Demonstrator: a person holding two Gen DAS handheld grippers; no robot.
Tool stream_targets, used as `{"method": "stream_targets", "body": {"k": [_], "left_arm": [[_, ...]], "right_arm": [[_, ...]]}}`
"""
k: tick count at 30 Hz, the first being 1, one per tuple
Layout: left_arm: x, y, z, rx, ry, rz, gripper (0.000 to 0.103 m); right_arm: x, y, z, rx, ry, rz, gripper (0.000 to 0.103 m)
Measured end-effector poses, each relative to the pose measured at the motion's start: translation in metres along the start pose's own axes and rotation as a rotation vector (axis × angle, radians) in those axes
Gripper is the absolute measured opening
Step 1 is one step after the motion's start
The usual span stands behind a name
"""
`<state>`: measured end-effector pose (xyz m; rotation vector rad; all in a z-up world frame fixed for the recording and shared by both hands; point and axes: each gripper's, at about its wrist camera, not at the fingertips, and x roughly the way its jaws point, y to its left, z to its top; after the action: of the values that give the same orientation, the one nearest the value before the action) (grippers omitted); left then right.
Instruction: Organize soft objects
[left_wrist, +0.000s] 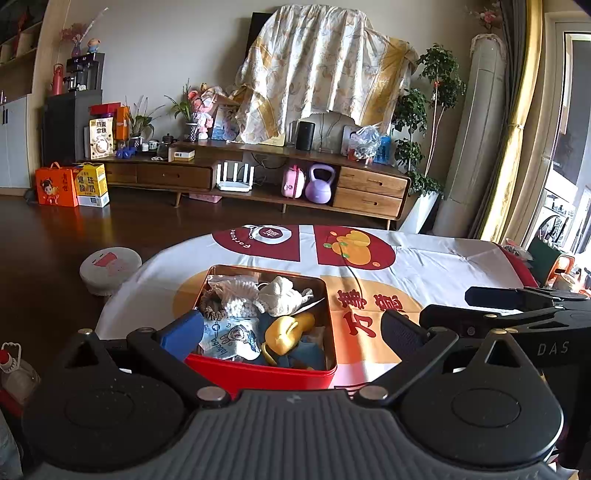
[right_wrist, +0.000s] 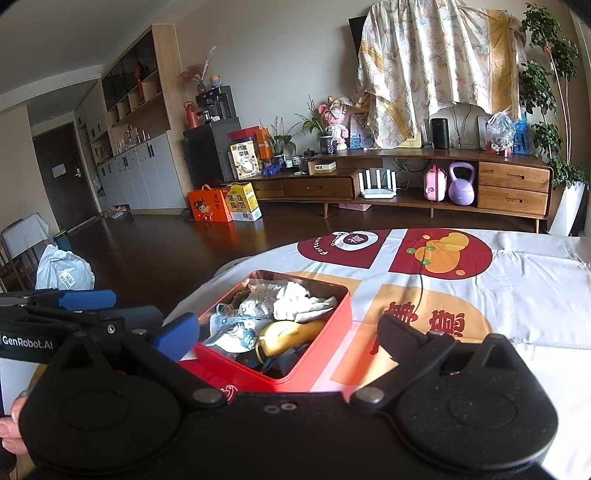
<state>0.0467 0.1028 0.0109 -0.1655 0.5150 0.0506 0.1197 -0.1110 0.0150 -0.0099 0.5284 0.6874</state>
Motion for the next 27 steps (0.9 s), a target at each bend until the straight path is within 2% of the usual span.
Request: {"method": "stream_targets", "body": {"k": [27], "left_arm": [[-0.011, -0.014, -0.004, 0.018, -0.016, -0.029, 0.103]], "right_arm": [[-0.020, -0.002, -0.001, 0.024, -0.017, -0.013, 0.103]]}}
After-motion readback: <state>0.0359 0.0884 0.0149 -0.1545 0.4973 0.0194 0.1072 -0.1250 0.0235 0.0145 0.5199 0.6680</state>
